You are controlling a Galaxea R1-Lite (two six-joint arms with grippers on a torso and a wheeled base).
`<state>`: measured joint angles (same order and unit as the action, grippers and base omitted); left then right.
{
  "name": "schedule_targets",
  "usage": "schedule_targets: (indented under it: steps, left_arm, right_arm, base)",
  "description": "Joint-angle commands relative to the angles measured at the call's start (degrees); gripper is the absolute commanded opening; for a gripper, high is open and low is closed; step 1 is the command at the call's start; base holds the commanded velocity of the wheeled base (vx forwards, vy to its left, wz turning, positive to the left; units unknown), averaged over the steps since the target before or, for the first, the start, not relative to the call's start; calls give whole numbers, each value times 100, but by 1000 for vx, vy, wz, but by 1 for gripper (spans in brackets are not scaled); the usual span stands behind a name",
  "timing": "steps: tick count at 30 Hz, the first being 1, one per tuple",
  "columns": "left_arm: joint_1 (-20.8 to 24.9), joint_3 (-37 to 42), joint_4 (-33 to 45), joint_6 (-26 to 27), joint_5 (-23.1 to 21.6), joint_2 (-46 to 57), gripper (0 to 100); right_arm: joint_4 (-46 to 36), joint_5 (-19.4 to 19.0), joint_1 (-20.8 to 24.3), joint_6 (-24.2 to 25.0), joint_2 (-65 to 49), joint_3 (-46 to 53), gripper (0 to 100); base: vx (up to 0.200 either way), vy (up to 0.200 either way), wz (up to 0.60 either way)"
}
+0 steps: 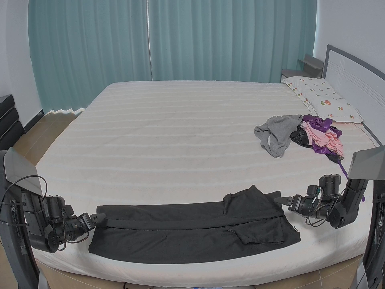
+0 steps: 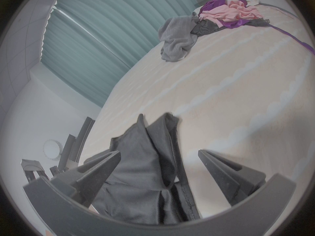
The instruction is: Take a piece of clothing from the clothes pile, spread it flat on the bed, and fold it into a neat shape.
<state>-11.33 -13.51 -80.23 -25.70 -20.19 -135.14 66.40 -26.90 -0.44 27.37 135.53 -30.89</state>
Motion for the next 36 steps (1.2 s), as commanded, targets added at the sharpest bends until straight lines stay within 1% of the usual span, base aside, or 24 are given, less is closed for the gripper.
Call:
schedule_targets:
  steps: [1,8,10,11,13,16,19,21,24,32,36]
  left_arm:
    - [-10,-47,-2,-49,6,199,100]
    - [8,-363,7,-436,6,480,100]
    - [34,-521,60,-480,6,463,100]
    - [34,-521,60,-480,6,463,100]
    - [148,-732,148,-506,6,410,100]
    - [280,-864,271,-550,6,366,100]
    - [500,-1198,613,-673,24,269,100]
    - [535,-1356,780,-691,24,234,100]
    - [561,-1409,833,-691,41,225,100]
    - [552,-1365,824,-682,85,208,100]
    - [535,-1251,833,-673,217,208,100]
  right_arm:
    - [4,1,-18,172,-229,-119,100]
    - [-4,36,70,550,-220,-321,100]
    - [-4,36,105,717,-203,-383,100]
    - [-4,36,105,717,-203,-383,100]
    - [-22,54,141,990,-133,-541,100]
    - [-48,54,149,1086,-80,-629,100]
    - [-75,54,158,1218,26,-769,100]
    - [-57,54,149,1333,96,-796,100]
    - [-31,63,149,1456,157,-796,100]
    - [-4,63,114,1464,175,-761,100]
    - [4,63,114,1473,175,-708,100]
  base:
    - [0,0,0]
    - [0,0,0]
    - [0,0,0]
    - [0,0,0]
    - [0,0,0]
    - [0,0,0]
    - [0,0,0]
    - [0,0,0]
    - [0,0,0]
    - [0,0,0]
    - [0,0,0]
